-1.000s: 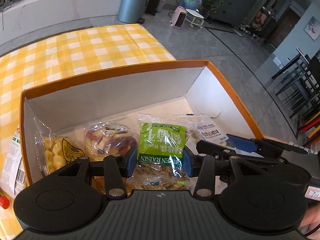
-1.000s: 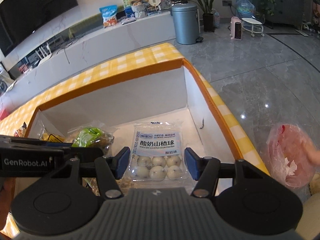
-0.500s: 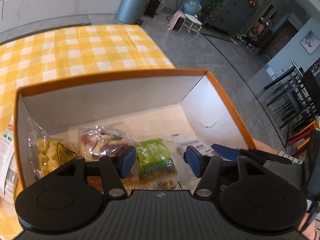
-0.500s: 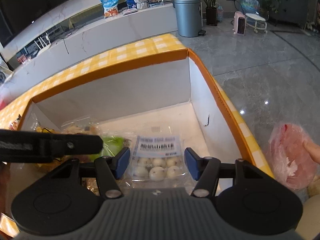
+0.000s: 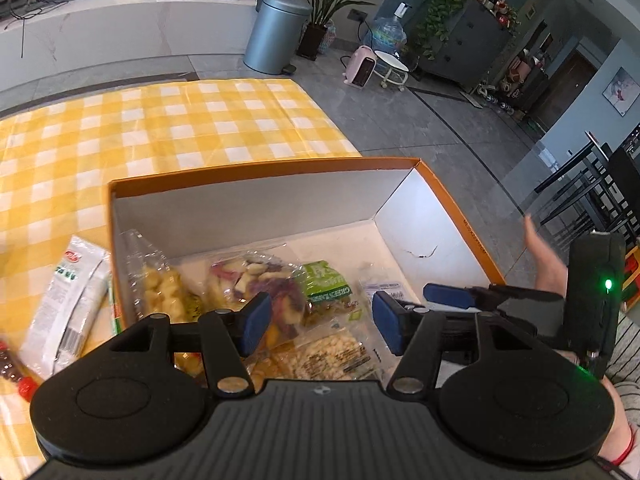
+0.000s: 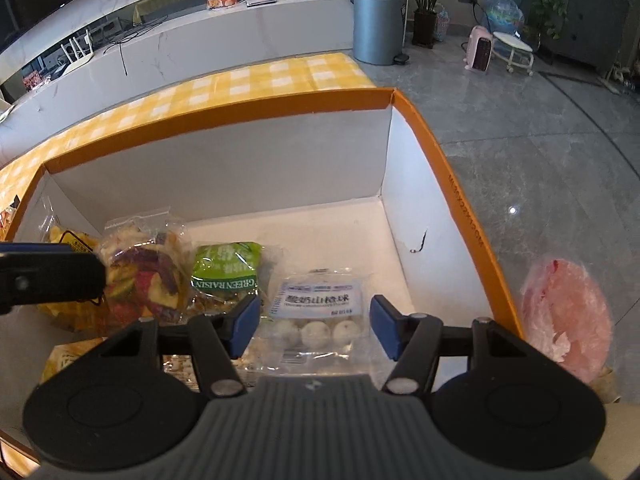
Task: Organize snacks
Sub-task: 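Lower both packs into the box and open both grippers, then withdraw both grippers from the box back over the remaining snacks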
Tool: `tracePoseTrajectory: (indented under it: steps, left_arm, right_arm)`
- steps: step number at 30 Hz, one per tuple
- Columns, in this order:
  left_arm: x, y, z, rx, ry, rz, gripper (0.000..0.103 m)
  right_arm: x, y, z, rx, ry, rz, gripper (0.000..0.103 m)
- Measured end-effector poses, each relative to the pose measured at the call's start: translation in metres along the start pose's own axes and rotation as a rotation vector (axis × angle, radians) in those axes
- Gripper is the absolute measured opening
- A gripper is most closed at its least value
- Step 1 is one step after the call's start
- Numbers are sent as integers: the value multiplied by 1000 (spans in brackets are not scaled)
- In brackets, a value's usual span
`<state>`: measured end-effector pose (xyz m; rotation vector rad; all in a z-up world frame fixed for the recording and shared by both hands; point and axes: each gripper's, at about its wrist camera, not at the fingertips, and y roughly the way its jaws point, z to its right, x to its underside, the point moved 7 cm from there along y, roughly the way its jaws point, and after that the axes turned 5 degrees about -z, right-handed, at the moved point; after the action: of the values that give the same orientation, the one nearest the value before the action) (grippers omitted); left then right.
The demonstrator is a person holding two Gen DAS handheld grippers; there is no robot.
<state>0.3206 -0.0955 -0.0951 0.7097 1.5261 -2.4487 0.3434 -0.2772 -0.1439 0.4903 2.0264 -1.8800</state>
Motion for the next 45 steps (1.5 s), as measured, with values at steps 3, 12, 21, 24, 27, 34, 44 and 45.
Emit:
tracePoseTrajectory:
  steps: [3,12,21,24,27,34,44,45]
  left_arm:
    - [4,-6,0,-3,5,6,69]
    - [16,-31,-3,-21,24,43,69]
    - [31,-73,0,-55,60,133,69]
    - [39,-88,0,-85,77,168,69]
    - [48,-105,-4,-122,89,205,69]
    - [72,-141,-23,-192,69,288,69]
    - [118,-169,-64,-337,57,348,69]
    - [125,-170,-69,-351,49,338,69]
  right_arm:
    - [0,-3,3,-8,19,4,66]
    - [0,-20,-3,1,18,31,68]
    - [5,-70,-25,-16,10,159,71]
    - [10,-92,-39,-25,3,230,71]
    - [17,-115,-55,-27,-12,311,71]
    - [37,-155,-89,-21,-18,480,77]
    - [73,-173,-140,-95,-4,557,78]
    - [76,-172,-145,-100,-2,557,78]
